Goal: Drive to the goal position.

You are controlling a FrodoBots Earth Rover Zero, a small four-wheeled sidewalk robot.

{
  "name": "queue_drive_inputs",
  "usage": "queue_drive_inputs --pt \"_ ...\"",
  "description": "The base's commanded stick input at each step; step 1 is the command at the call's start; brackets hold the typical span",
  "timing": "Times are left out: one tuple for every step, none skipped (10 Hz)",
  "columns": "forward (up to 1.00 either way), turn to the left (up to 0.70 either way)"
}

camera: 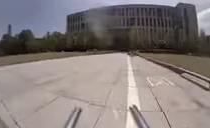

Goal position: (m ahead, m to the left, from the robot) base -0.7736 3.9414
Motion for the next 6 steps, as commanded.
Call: queue_drive_inputs --pt "0.70 0.03" --pt "0.70 0.03" --pt "0.70 0.03" --pt "0.70 0.03" --pt "0.70 0.03" --pt "0.70 0.03"
